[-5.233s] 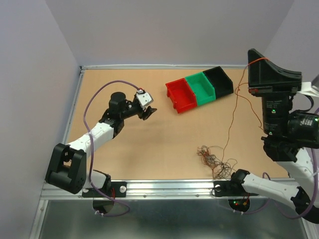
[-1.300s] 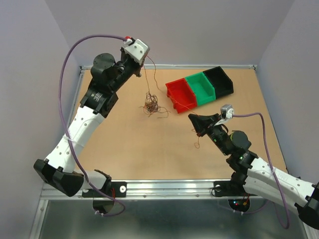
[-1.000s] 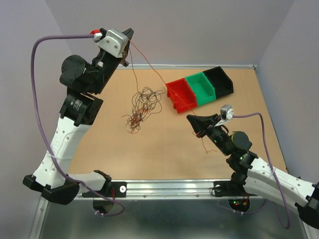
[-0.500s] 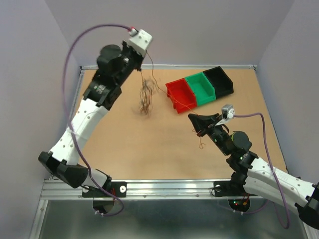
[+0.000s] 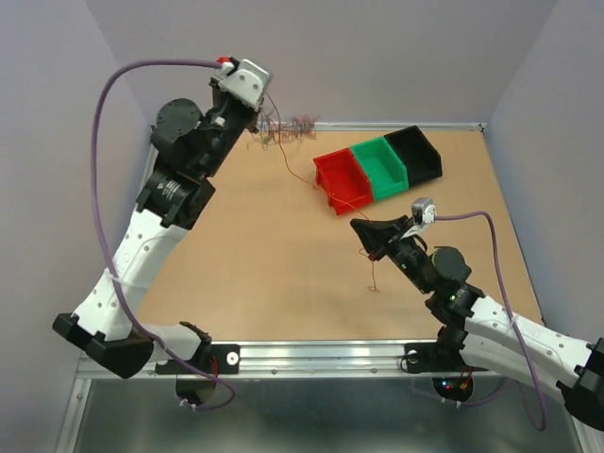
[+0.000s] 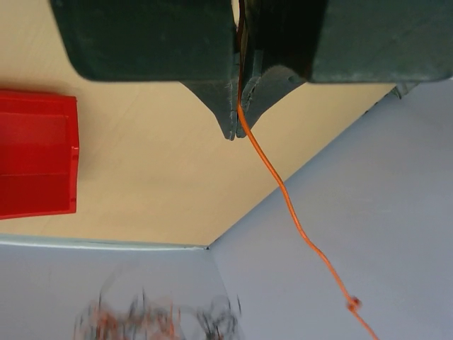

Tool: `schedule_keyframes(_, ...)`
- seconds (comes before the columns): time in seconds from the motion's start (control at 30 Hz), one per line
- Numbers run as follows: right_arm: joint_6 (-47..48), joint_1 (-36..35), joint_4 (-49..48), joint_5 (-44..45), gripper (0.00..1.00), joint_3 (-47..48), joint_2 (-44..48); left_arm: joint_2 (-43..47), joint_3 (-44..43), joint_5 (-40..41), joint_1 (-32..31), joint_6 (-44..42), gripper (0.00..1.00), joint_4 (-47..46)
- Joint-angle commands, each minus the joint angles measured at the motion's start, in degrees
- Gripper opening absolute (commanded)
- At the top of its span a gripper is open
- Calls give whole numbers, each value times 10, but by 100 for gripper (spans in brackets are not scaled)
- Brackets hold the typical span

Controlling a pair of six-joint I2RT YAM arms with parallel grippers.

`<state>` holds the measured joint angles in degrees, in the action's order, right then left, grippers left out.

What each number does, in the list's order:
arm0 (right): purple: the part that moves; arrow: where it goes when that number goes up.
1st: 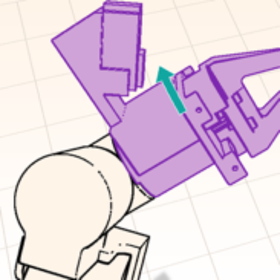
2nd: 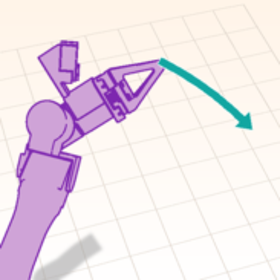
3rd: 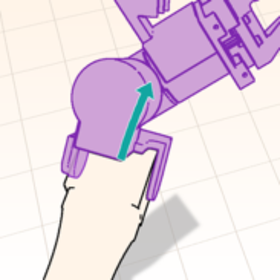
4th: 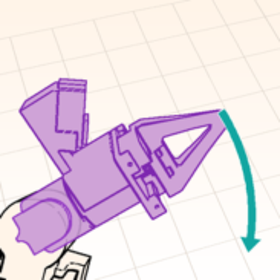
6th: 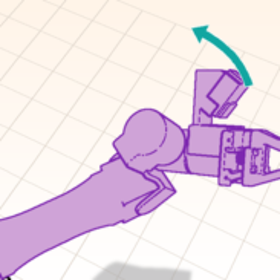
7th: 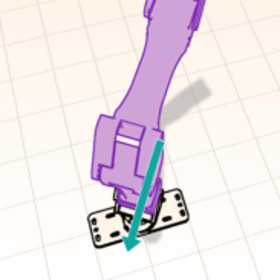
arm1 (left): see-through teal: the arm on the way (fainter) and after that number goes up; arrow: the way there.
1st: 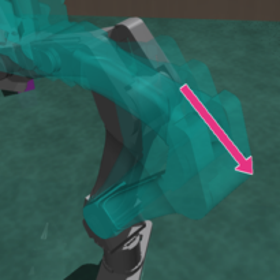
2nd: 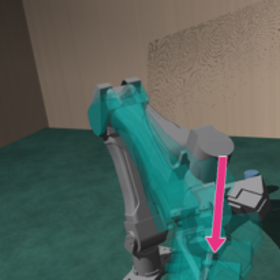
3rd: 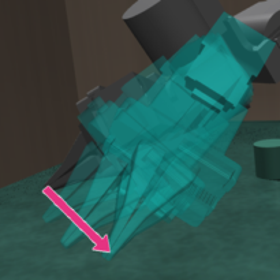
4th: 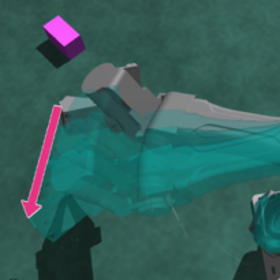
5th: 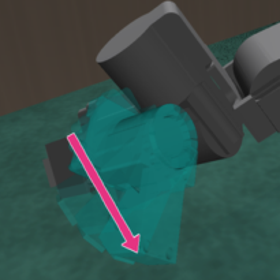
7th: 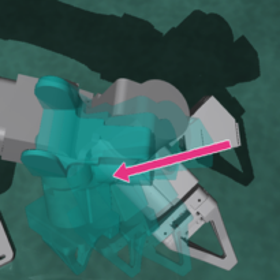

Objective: Untangle the cables

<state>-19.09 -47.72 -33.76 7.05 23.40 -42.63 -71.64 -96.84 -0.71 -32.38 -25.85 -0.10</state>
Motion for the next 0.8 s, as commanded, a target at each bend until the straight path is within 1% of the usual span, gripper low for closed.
schedule_keyframes(0.0, -3, 1, -17, 0, 1, -3, -4, -9, 61, -23, 0, 13, 0, -24)
schedule_keyframes(0.03, -2, 2, -18, 0, 1, -3, -8, -13, 92, -20, -1, 6, 0, -26)
schedule_keyframes(0.07, 0, 2, -19, 2, 1, -1, -11, -19, 93, -4, -6, -3, 0, -25)
schedule_keyframes(0.1, 2, 2, -18, 4, 1, 1, -13, -31, 83, 63, -15, -15, 0, -18)
schedule_keyframes(0.13, 4, 2, -19, 5, 1, 2, -18, -33, 38, 90, -15, -28, 0, -15)
schedule_keyframes(0.17, 7, 2, -19, 6, 1, 3, -20, -33, 11, 116, -10, -26, 0, -17)
schedule_keyframes(0.2, 7, 2, -18, 6, 1, 5, -22, -22, -13, 114, 3, -15, 0, -36)
schedule_keyframes(0.23, 7, 2, -18, 6, 1, 4, -23, -15, -53, 94, 31, 1, 0, -42)
schedule_keyframes(0.27, 3, 2, -19, 6, 1, 4, -22, -10, -67, 74, 37, 22, 0, -44)
schedule_keyframes(0.3, 1, 2, -20, 4, 1, 2, -22, -6, -77, 57, 37, 23, 0, -37)
schedule_keyframes(0.33, -1, 2, -24, 2, 1, 0, -21, -9, -90, 20, 36, 26, 0, -24)
schedule_keyframes(0.37, -3, 1, -26, -3, 1, -3, -22, -12, -88, 10, 35, 37, 0, 0)
schedule_keyframes(0.4, -3, 2, -28, -5, 1, -8, -22, -17, -79, -19, 30, 36, 0, 13)
schedule_keyframes(0.5, 1, 2, -39, -21, 1, -15, -25, -9, 15, -13, 21, 36, 0, 12)
schedule_keyframes(0.57, 12, 1, -39, -30, 1, -13, -29, 4, 54, -17, 20, 42, 0, 5)
schedule_keyframes(0.6, 16, 1, -39, -33, 0, -13, -35, 26, 97, -30, 20, 46, 0, -22)
schedule_keyframes(0.67, 21, 2, -39, -20, 1, -18, -38, 50, 138, -43, 19, 52, 0, -61)
schedule_keyframes(0.7, 21, 2, -39, -11, 2, -20, -39, 68, 153, -53, 19, 55, 0, -71)
schedule_keyframes(0.73, 20, 2, -39, 0, 9, -23, -44, 76, 167, -61, 19, 57, 0, -78)
schedule_keyframes(0.77, 10, 1, -39, 22, 18, -28, -47, 82, 184, -73, 20, 59, 0, -83)
